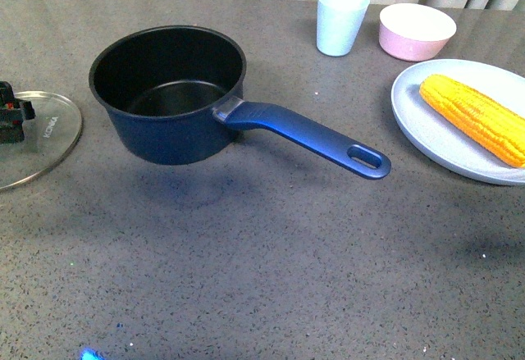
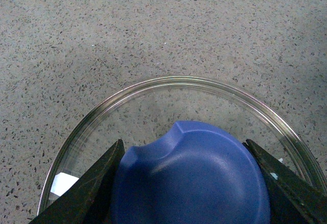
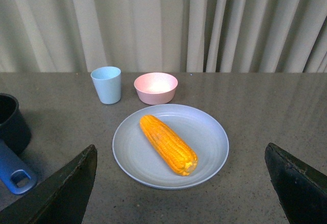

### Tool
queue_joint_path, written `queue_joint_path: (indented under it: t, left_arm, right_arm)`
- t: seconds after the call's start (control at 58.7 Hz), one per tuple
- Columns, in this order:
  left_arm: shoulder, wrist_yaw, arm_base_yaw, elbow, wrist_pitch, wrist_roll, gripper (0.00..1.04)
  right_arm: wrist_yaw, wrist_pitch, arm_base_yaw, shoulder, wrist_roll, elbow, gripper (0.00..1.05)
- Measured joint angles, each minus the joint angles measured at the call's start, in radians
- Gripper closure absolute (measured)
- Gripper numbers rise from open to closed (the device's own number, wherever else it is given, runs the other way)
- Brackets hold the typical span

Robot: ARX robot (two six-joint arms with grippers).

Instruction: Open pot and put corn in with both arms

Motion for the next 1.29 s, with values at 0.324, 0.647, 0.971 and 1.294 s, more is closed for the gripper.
queue_joint_path:
  t: [0.324,0.647,0.971,1.294]
  left_arm:
    - [0.012,0.006,-0.001,0.000,0.005,-0.007,0.18]
    - [-0.079,0.048,0.019,-0.088,0.023,-0.011,0.09]
    - [-0.400,0.175,0.091,-0.282,-0.035,-0.037,0.09]
    - [-0.589,0.131,0.066,-0.496,0.365,-0.046,0.43]
  right_arm:
    - [0.000,0.000,0.000,0.000,0.000,0.000,0.09]
    - [0.000,0.000,0.000,0.000,0.000,0.000,0.09]
    - [0.000,0.000,0.000,0.000,0.000,0.000,0.09]
    - [-0.001,0.000,0.000,0.000,0.000,0.000,0.09]
